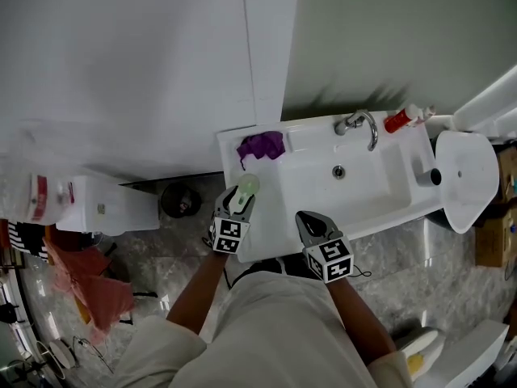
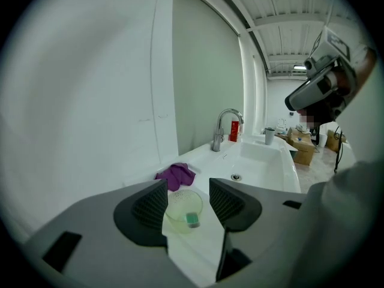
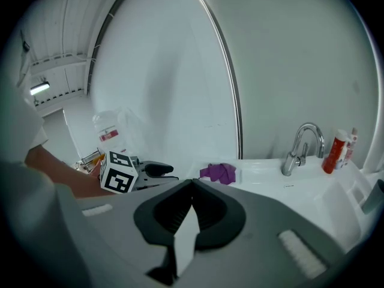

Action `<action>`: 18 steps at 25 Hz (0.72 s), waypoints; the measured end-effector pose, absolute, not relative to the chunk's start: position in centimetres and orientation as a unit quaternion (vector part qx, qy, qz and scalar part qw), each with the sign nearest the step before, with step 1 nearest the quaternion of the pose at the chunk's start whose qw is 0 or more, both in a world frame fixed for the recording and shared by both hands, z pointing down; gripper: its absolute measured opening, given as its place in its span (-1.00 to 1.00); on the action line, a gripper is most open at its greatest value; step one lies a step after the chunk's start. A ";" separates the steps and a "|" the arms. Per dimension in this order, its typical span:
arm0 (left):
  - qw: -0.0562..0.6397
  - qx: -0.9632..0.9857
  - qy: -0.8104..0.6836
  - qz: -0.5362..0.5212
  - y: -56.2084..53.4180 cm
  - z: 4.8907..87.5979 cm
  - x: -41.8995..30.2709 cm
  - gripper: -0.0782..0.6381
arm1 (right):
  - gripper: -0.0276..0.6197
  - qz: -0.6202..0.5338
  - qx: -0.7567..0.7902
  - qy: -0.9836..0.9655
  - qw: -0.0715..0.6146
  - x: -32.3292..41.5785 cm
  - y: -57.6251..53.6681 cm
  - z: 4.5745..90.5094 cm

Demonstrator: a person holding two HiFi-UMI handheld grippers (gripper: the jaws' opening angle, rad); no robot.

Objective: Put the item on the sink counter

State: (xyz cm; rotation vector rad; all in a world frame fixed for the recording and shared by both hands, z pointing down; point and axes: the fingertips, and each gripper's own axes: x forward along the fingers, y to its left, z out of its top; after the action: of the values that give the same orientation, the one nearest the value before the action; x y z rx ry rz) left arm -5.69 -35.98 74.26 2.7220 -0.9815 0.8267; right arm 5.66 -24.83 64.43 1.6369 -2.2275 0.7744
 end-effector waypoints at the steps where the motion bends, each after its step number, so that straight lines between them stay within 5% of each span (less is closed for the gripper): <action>1: 0.066 0.903 -0.327 0.269 -35.7 73.8 -5.8 -0.16 | -0.88 0.262 0.565 -0.770 0.135 5.6 -24.8 64.1; 18: 0.062 0.894 -0.395 0.202 -31.8 65.4 -7.1 -0.17 | -0.88 0.222 0.552 -0.794 0.123 7.1 -23.3 60.5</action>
State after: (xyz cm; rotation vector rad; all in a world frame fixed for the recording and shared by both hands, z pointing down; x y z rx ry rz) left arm -7.07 -31.79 65.43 2.7024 -1.1942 0.6118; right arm 7.14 -23.34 60.50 1.6110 -2.3173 0.6482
